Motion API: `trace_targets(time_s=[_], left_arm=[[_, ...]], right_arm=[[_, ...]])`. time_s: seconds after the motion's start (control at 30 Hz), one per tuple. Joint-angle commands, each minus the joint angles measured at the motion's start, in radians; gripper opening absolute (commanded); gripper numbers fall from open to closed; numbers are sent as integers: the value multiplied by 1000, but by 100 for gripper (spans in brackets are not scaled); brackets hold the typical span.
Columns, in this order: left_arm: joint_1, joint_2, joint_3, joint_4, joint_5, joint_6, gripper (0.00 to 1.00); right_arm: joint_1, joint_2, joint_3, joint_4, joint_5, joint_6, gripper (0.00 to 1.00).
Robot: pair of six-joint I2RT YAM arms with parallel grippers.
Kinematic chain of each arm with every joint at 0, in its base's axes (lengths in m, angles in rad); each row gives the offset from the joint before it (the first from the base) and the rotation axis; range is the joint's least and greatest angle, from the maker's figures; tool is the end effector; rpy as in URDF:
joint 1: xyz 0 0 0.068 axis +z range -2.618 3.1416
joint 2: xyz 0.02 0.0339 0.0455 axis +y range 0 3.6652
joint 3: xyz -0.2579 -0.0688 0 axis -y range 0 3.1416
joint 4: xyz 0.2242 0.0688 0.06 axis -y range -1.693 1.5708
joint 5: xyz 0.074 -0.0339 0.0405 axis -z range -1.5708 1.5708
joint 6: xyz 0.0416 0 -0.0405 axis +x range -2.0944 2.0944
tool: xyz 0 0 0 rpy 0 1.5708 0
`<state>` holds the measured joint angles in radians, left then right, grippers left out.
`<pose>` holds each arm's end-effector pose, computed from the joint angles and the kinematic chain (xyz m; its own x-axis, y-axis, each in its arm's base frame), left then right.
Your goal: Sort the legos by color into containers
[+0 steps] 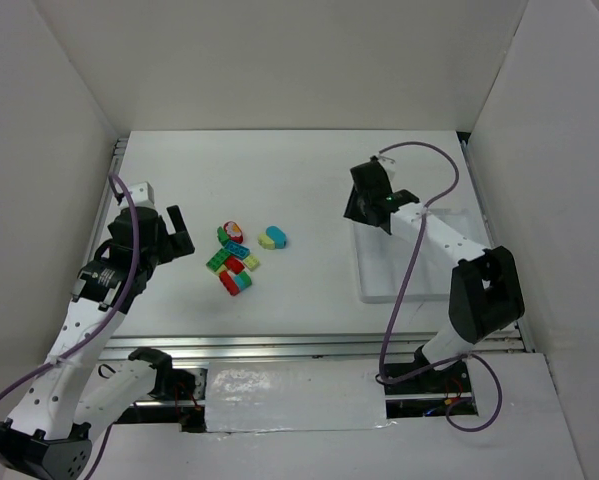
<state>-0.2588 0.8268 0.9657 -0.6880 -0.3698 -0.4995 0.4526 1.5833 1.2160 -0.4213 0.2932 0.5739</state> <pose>0.1540 -0.0252 0.3349 -0.4144 -0.3523 -0.8391 -0.2938 0.9245 -0.2430 0.3058 0.1354 0.2661 -0.6636 0.2553 -0.7032 0.1486 0.9662 0.2105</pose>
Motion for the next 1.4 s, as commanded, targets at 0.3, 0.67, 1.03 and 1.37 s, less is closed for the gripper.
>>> trace_targets(time_s=[0.3,0.67,1.03,1.37], left_arm=[[-3,29,-1,31,17,16,100],[-5,40,-1,28,25,15,99],[-5,54,8,5,-14,-14,99],[-5,55,24,-36,-110,-63,100]], right_arm=[[-98,-3,-111,-28,-74,-114,23],[-104,-2,-121,-30,-49,-101,70],[193,-91,-32,-76,0,-25,100],[501,167,135,72,-220,-206,100]])
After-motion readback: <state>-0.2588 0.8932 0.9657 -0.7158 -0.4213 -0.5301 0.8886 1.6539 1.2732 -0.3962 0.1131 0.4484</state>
